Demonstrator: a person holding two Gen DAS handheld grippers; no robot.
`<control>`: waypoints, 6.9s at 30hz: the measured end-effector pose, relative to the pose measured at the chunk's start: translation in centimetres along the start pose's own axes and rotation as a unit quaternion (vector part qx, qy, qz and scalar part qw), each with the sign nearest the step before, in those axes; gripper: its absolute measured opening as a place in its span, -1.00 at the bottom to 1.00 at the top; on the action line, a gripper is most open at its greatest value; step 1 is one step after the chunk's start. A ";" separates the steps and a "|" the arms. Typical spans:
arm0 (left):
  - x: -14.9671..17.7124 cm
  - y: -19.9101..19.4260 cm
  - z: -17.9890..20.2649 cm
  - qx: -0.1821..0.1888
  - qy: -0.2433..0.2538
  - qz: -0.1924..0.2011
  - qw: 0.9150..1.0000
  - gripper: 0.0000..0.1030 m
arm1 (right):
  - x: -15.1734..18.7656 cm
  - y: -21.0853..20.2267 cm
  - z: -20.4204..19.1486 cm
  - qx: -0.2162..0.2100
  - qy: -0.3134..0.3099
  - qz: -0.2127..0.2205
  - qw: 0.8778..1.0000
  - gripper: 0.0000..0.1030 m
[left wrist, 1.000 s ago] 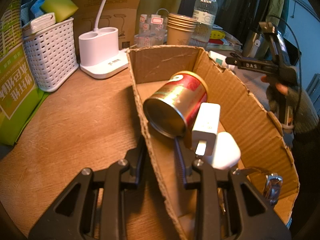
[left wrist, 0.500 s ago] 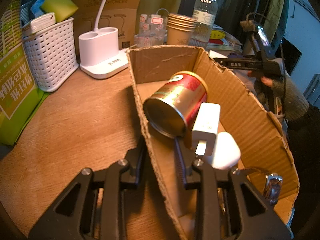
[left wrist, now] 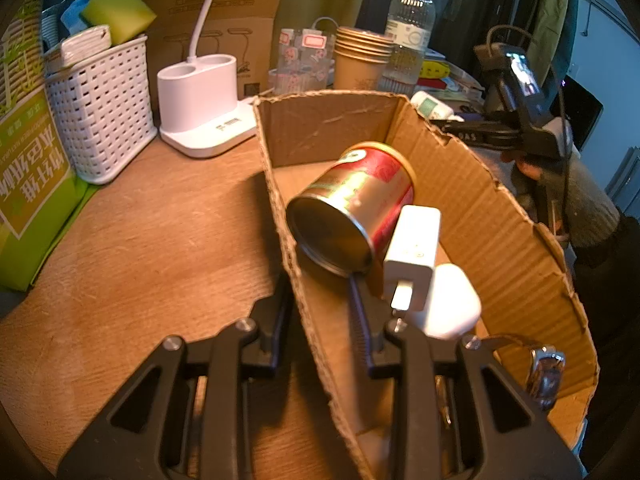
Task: Organize rigid objects
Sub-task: 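Move the right tool to the white pill bottle and grasp it, then carry the white pill bottle with the right tool and release it in the box, then move the right tool to the black car key and grasp it, then carry the black car key with the right tool and release it in the box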
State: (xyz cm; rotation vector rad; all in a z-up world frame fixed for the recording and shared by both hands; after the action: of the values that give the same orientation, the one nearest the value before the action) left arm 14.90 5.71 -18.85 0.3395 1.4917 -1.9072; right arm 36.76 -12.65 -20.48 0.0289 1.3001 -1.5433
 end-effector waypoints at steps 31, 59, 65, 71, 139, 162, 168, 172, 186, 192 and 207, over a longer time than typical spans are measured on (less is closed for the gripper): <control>0.0 0.0 0.0 0.000 0.000 0.000 1.000 -0.43 | -1.2 -15.2 -11.3 -0.110 0.023 0.137 0.984 -0.10; 0.0 0.0 0.1 0.000 0.000 0.000 1.000 -0.43 | -0.7 -13.7 -9.9 -0.077 0.052 0.111 0.989 -0.08; 0.0 0.0 0.1 0.000 0.000 0.000 1.000 -0.43 | 0.0 -11.3 -10.9 -0.093 0.038 0.075 0.992 -0.08; 0.0 0.0 0.1 0.000 0.000 0.000 1.000 -0.43 | 0.0 -10.9 -11.5 -0.103 0.033 0.072 0.992 0.00; 0.0 0.0 0.1 0.000 0.000 0.000 1.000 -0.42 | 2.2 -1.3 -3.7 -0.044 0.027 -0.027 0.998 -0.01; 0.0 0.0 0.1 0.000 0.000 0.000 1.000 -0.42 | 2.7 -5.8 -2.5 -0.040 0.072 0.039 0.996 -0.25; 0.0 0.0 0.1 0.000 0.000 0.000 1.000 -0.42 | 2.5 -7.9 -2.1 -0.038 0.084 0.065 0.994 -0.26; 0.0 0.0 0.1 0.000 0.000 0.000 1.000 -0.42 | 2.5 -9.3 -1.9 -0.037 0.092 0.083 0.992 -0.26; 0.0 0.0 0.1 0.000 0.000 0.000 1.000 -0.42 | 1.7 -15.0 -2.7 -0.029 0.090 0.141 0.986 -0.26; 0.0 0.0 0.1 0.000 0.000 0.000 1.000 -0.42 | 1.2 -18.0 -3.9 -0.034 0.079 0.170 0.982 -0.26; 0.0 0.0 0.1 0.000 0.000 0.000 1.000 -0.42 | 1.7 -23.4 -8.6 -0.061 0.042 0.202 0.977 -0.26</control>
State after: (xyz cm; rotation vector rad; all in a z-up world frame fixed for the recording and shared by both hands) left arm 14.93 5.65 -18.84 0.3398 1.4918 -1.9066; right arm 14.72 -11.44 -8.71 0.2670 1.3572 -1.1240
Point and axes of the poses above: each gripper's, at about its wrist camera, not at the fingertips, and y roughly the way its jaws point, z to its right, x to its underside, the point moved 1 cm from there along y, roughly the way its jaws point, and after that the axes turned 15 degrees about -y, right-handed, at the moved point
